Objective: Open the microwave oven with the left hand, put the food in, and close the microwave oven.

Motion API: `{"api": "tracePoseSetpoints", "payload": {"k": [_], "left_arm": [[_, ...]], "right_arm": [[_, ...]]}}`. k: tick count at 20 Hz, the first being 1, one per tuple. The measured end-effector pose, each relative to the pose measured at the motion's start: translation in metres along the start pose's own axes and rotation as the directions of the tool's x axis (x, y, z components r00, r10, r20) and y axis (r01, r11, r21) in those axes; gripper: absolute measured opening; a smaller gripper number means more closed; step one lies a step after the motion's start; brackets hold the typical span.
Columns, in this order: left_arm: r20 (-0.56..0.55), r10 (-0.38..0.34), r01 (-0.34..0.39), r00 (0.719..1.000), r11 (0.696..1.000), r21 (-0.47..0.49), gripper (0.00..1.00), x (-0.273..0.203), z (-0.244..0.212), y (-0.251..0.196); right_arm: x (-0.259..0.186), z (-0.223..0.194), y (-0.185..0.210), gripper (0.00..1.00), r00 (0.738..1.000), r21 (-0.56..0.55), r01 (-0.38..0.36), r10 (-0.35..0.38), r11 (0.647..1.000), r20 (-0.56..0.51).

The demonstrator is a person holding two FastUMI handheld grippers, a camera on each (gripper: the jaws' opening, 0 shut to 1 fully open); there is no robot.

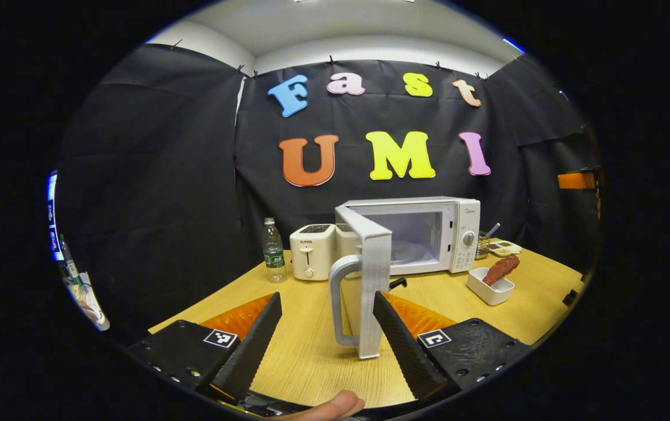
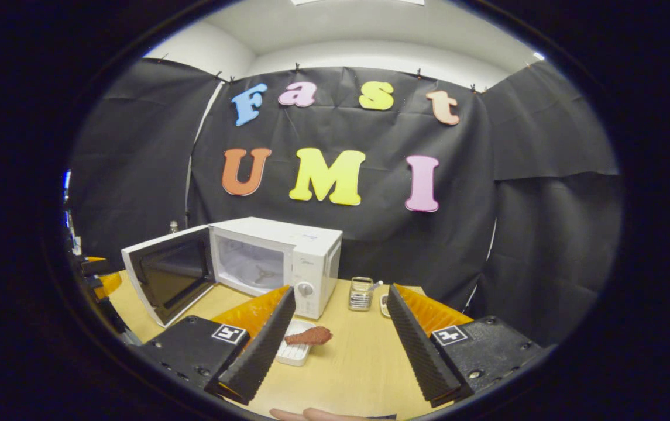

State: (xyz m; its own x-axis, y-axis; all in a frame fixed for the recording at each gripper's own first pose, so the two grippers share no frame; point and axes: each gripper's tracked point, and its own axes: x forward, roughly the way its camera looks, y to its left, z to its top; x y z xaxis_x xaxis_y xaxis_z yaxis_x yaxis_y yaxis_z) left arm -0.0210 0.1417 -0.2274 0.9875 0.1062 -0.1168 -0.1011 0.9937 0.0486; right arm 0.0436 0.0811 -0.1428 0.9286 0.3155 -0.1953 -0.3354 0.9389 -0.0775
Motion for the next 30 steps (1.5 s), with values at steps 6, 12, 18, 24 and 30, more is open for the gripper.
{"api": "tracePoseSetpoints", "payload": {"k": [6, 12, 18, 24, 30], "left_arm": [[0.034, 0.047, -0.046, 0.998, 0.999, -0.005, 0.96, -0.003, 0.052, -0.004], [0.077, 0.05, -0.049, 0.996, 0.999, -0.01, 0.96, 0.014, 0.101, -0.027], [0.162, 0.063, -0.06, 0.985, 0.998, -0.021, 0.97, 0.023, 0.156, -0.049], [0.237, 0.075, -0.08, 0.969, 0.997, 0.011, 0.88, 0.023, 0.182, -0.072], [0.225, 0.144, -0.146, 0.964, 0.989, -0.007, 0.96, 0.032, 0.179, -0.062]], "right_arm": [[0.054, -0.013, -0.009, 0.96, 0.994, 0.023, -0.048, 0.05, 0.999, -0.096], [0.112, -0.049, -0.003, 0.96, 0.928, 0.069, -0.202, 0.214, 0.977, -0.304], [0.149, -0.109, -0.002, 0.99, 0.79, 0.184, -0.28, 0.335, 0.942, -0.513], [0.151, -0.16, 0.022, 0.78, 0.578, 0.475, -0.284, 0.544, 0.833, -0.608], [0.156, -0.188, 0.038, 0.75, 0.474, 0.598, -0.282, 0.651, 0.75, -0.593]]}}
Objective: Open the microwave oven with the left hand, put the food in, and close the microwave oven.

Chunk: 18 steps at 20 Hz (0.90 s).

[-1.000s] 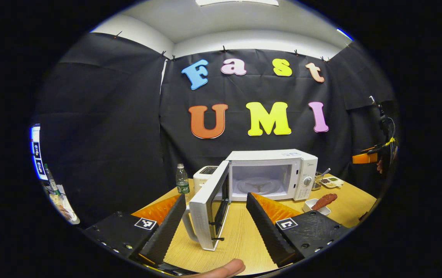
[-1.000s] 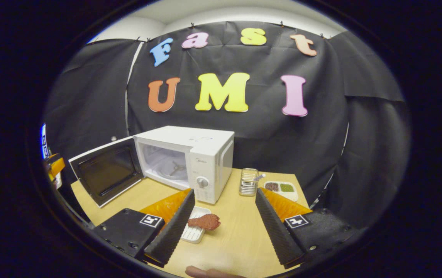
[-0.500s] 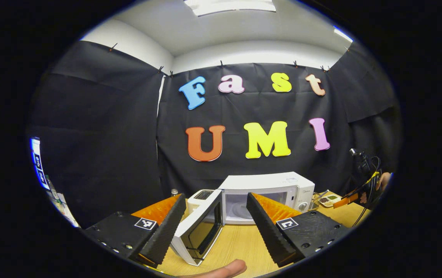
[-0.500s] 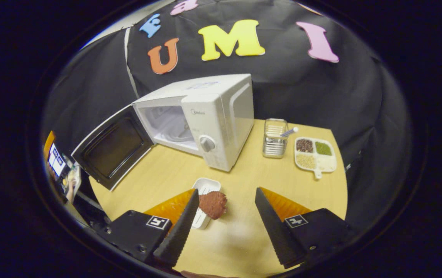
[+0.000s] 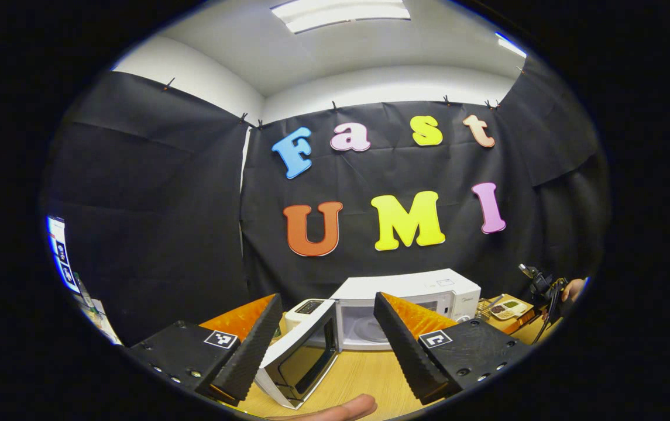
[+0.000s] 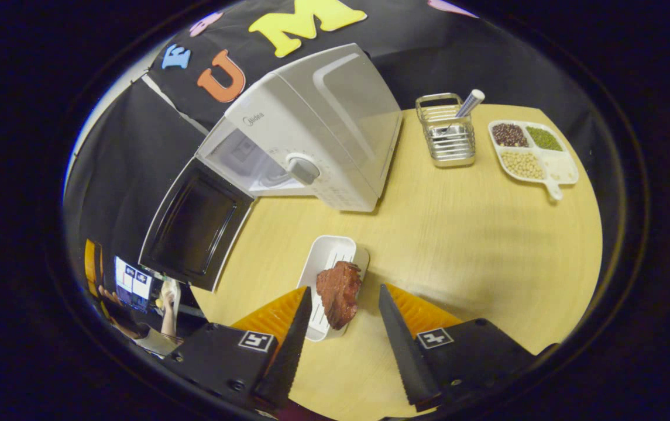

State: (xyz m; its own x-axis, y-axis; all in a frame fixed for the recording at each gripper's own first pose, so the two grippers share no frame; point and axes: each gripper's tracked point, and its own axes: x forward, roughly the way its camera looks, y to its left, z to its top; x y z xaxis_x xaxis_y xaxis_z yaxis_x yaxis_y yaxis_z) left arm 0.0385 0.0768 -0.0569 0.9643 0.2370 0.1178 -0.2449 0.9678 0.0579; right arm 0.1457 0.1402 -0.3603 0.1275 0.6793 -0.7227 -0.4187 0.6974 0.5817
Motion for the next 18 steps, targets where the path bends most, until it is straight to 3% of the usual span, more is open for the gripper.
{"api": "tracePoseSetpoints", "payload": {"k": [2, 3, 4, 5, 6, 7, 8, 10, 11, 12, 18], "left_arm": [[-0.009, 0.009, -0.009, 1.0, 1.0, -0.019, 0.96, -0.001, -0.006, 0.001], [-0.011, 0.004, -0.005, 1.0, 1.0, -0.029, 0.88, -0.002, -0.006, 0.002], [-0.009, 0.003, -0.003, 1.0, 0.999, -0.035, 0.88, -0.002, -0.007, 0.004], [-0.004, 0.002, -0.003, 1.0, 0.999, -0.038, 0.96, -0.003, -0.006, 0.007], [0.002, -0.001, 0.001, 1.0, 0.999, -0.039, 0.88, -0.004, -0.005, 0.008], [0.008, -0.006, 0.007, 1.0, 0.999, -0.039, 0.96, -0.005, -0.006, 0.009], [0.014, -0.012, 0.012, 1.0, 0.999, -0.042, 0.96, -0.006, -0.006, 0.009], [0.022, -0.028, 0.029, 0.999, 0.998, -0.052, 0.96, -0.008, -0.008, 0.009], [0.022, -0.035, 0.037, 0.999, 0.998, -0.058, 0.96, -0.008, -0.009, 0.009], [0.022, -0.041, 0.042, 0.999, 0.997, -0.062, 0.88, -0.009, -0.011, 0.01], [0.009, -0.067, 0.068, 0.998, 0.994, -0.088, 0.88, -0.013, -0.023, 0.02]], "right_arm": [[0.0, -0.004, 0.006, 0.09, 0.999, 0.07, -0.032, 0.033, 0.997, -0.012], [-0.003, -0.008, 0.011, 0.18, 0.999, 0.056, -0.039, 0.039, 0.998, -0.012], [-0.007, -0.012, 0.017, 0.11, 0.999, 0.021, -0.039, 0.039, 0.999, 0.0], [-0.014, -0.012, 0.022, 0.11, 0.999, -0.007, -0.032, 0.032, 0.999, 0.02], [-0.02, -0.013, 0.031, 0.11, 0.999, -0.041, -0.025, 0.026, 0.999, 0.04], [-0.029, -0.012, 0.041, 0.03, 0.998, -0.084, -0.009, 0.014, 0.996, 0.063], [-0.035, -0.013, 0.048, 0.11, 0.996, -0.125, 0.011, 0.0, 0.992, 0.085], [-0.051, -0.015, 0.064, 0.11, 0.991, -0.206, 0.061, -0.034, 0.977, 0.133], [-0.058, -0.014, 0.073, 0.11, 0.986, -0.246, 0.092, -0.052, 0.965, 0.161], [-0.062, -0.015, 0.082, 0.11, 0.979, -0.284, 0.128, -0.074, 0.95, 0.192], [-0.047, -0.032, 0.136, 0.11, 0.936, -0.45, 0.288, -0.148, 0.845, 0.32]]}}
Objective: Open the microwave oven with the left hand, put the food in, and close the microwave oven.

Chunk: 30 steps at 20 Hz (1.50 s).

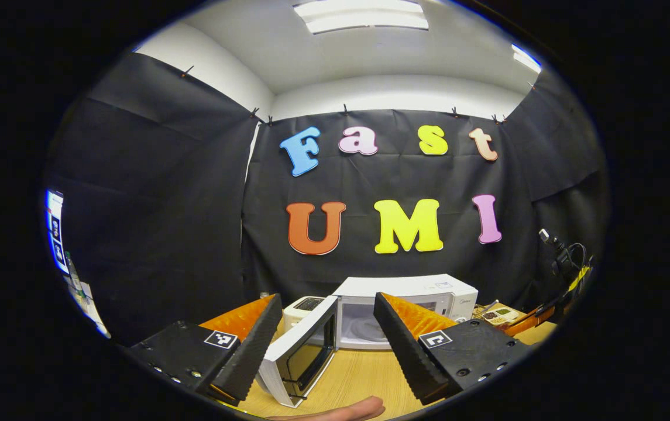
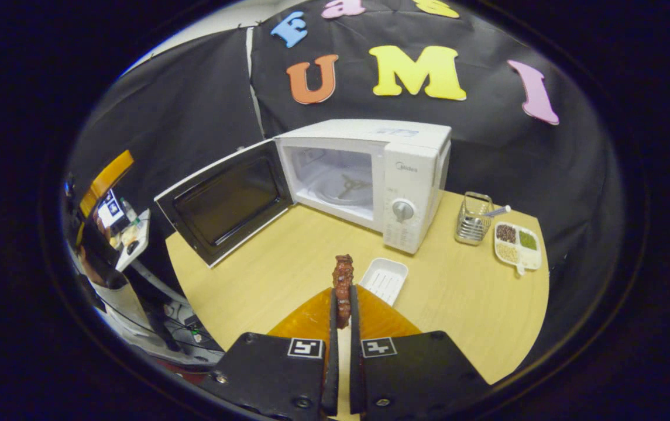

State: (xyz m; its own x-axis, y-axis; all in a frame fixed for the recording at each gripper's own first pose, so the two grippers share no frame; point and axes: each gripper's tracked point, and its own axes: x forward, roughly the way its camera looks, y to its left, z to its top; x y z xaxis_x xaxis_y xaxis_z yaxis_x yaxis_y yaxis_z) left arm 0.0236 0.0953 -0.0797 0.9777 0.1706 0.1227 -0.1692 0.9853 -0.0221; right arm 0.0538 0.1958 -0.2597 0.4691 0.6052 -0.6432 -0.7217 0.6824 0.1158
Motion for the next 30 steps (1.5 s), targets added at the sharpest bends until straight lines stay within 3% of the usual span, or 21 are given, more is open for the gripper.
{"api": "tracePoseSetpoints", "payload": {"k": [1, 2, 9, 12, 17, 24, 28, 30], "left_arm": [[-0.008, -0.003, 0.003, 1.0, 1.0, -0.003, 0.88, -0.002, -0.003, 0.003], [-0.015, -0.004, 0.003, 1.0, 1.0, -0.003, 0.96, -0.002, -0.005, 0.006], [-0.019, 0.06, -0.058, 0.998, 0.996, 0.061, 0.96, -0.013, -0.009, 0.047], [-0.034, 0.037, -0.036, 0.999, 0.999, 0.036, 0.96, -0.019, -0.012, 0.053], [-0.049, 0.014, -0.014, 0.999, 1.0, 0.012, 0.95, -0.025, -0.018, 0.055], [-0.104, -0.036, 0.038, 0.994, 0.999, 0.011, 0.95, -0.029, -0.046, 0.043], [-0.121, -0.012, 0.013, 0.993, 1.0, 0.007, 0.95, -0.028, -0.055, 0.058], [-0.133, -0.001, 0.0, 0.991, 1.0, -0.002, 0.95, -0.028, -0.06, 0.064]], "right_arm": [[0.006, 0.003, 0.013, 0.11, 1.0, -0.024, 0.004, -0.003, 1.0, 0.015], [0.013, 0.006, 0.024, 0.11, 1.0, -0.041, 0.004, -0.002, 0.999, 0.027], [0.086, 0.037, 0.088, 0.11, 0.995, -0.076, 0.007, 0.0, 0.997, 0.096], [0.121, 0.06, 0.093, 0.11, 0.987, -0.062, 0.065, -0.055, 0.996, 0.152], [0.192, 0.104, 0.086, 0.11, 0.948, 0.097, 0.157, -0.178, 0.983, 0.265], [0.293, 0.154, 0.056, 0.11, 0.883, 0.312, 0.27, -0.363, 0.911, 0.297], [0.322, 0.166, 0.038, 0.11, 0.829, 0.402, 0.324, -0.462, 0.856, 0.315], [0.333, 0.168, 0.03, 0.11, 0.815, 0.489, 0.305, -0.49, 0.817, 0.309]]}}
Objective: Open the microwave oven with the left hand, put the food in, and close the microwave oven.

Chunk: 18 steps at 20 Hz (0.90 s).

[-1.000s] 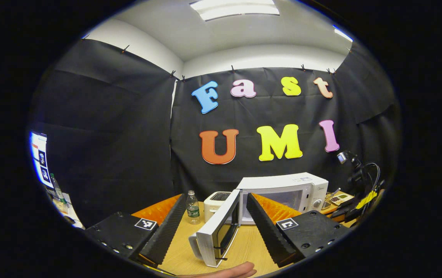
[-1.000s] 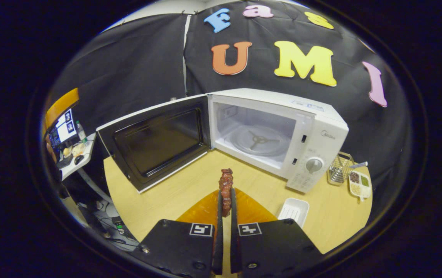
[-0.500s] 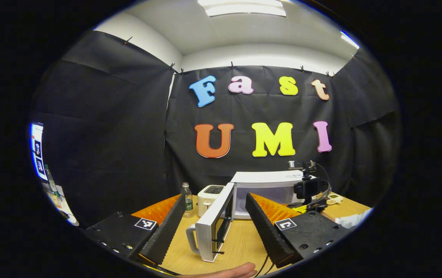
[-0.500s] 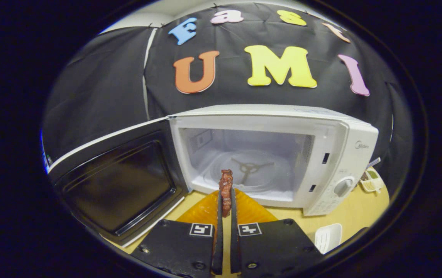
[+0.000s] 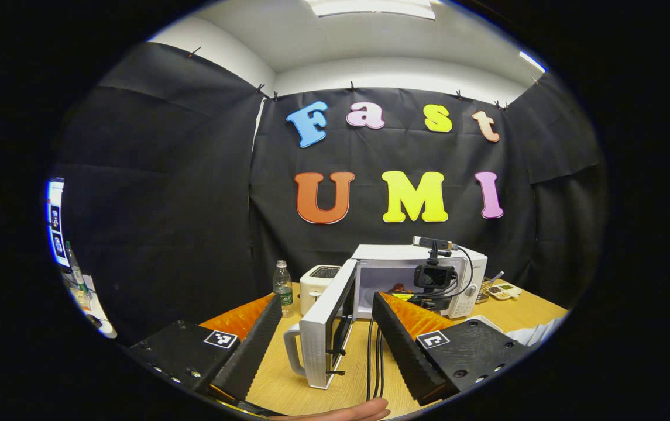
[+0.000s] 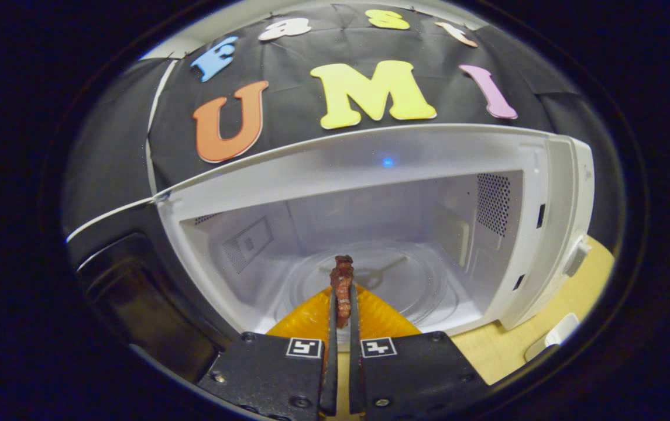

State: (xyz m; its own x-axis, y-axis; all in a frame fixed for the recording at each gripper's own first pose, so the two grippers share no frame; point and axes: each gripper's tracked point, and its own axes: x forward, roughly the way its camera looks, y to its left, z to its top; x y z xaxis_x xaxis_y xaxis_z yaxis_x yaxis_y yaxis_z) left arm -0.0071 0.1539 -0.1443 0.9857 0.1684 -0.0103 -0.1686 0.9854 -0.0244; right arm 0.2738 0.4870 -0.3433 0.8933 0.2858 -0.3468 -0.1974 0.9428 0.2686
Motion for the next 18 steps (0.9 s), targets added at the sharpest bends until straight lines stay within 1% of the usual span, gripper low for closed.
{"api": "tracePoseSetpoints", "payload": {"k": [2, 4, 6, 8, 10, 13, 14, 16, 17, 18], "left_arm": [[-0.011, 0.017, -0.017, 1.0, 1.0, -0.003, 0.95, 0.001, -0.005, 0.009], [-0.021, 0.028, -0.028, 0.999, 1.0, 0.011, 0.95, 0.002, -0.008, 0.013], [-0.023, 0.038, -0.038, 0.999, 0.999, 0.028, 0.95, 0.002, -0.009, 0.017], [-0.017, 0.033, -0.032, 0.999, 0.999, 0.025, 0.95, 0.001, -0.007, 0.018], [-0.029, 0.019, -0.019, 0.999, 1.0, 0.015, 0.95, 0.001, -0.011, 0.017], [-0.042, 0.014, -0.014, 0.999, 1.0, 0.002, 0.95, -0.001, -0.015, 0.021], [-0.044, 0.022, -0.022, 0.999, 1.0, 0.001, 0.95, -0.001, -0.016, 0.024], [-0.058, 0.035, -0.035, 0.998, 0.999, -0.006, 0.95, 0.002, -0.022, 0.028], [-0.064, 0.041, -0.041, 0.997, 0.999, -0.012, 0.95, 0.003, -0.025, 0.029], [-0.077, 0.049, -0.051, 0.996, 0.998, -0.022, 0.95, 0.005, -0.028, 0.032]], "right_arm": [[0.01, -0.002, -0.004, 0.12, 1.0, 0.102, 0.018, -0.017, 0.995, -0.01], [0.018, -0.003, -0.007, 0.12, 1.0, 0.227, 0.025, -0.022, 0.974, -0.016], [0.024, -0.006, -0.013, 0.12, 0.999, 0.364, 0.037, -0.033, 0.931, -0.015], [0.026, -0.011, -0.015, 0.12, 0.999, 0.493, 0.045, -0.042, 0.869, -0.019], [0.028, -0.018, -0.014, 0.13, 0.998, 0.557, 0.056, -0.046, 0.829, -0.033], [0.031, -0.024, -0.013, 0.14, 0.999, 0.599, 0.052, -0.04, 0.799, -0.033], [0.031, -0.022, -0.013, 0.15, 0.999, 0.605, 0.049, -0.044, 0.795, -0.023], [0.031, -0.022, -0.016, 0.15, 0.998, 0.557, 0.066, -0.06, 0.828, -0.029], [0.031, -0.022, -0.018, 0.16, 0.996, 0.52, 0.088, -0.085, 0.849, -0.03], [0.031, -0.021, -0.023, 0.19, 0.993, 0.481, 0.113, -0.116, 0.869, -0.024]]}}
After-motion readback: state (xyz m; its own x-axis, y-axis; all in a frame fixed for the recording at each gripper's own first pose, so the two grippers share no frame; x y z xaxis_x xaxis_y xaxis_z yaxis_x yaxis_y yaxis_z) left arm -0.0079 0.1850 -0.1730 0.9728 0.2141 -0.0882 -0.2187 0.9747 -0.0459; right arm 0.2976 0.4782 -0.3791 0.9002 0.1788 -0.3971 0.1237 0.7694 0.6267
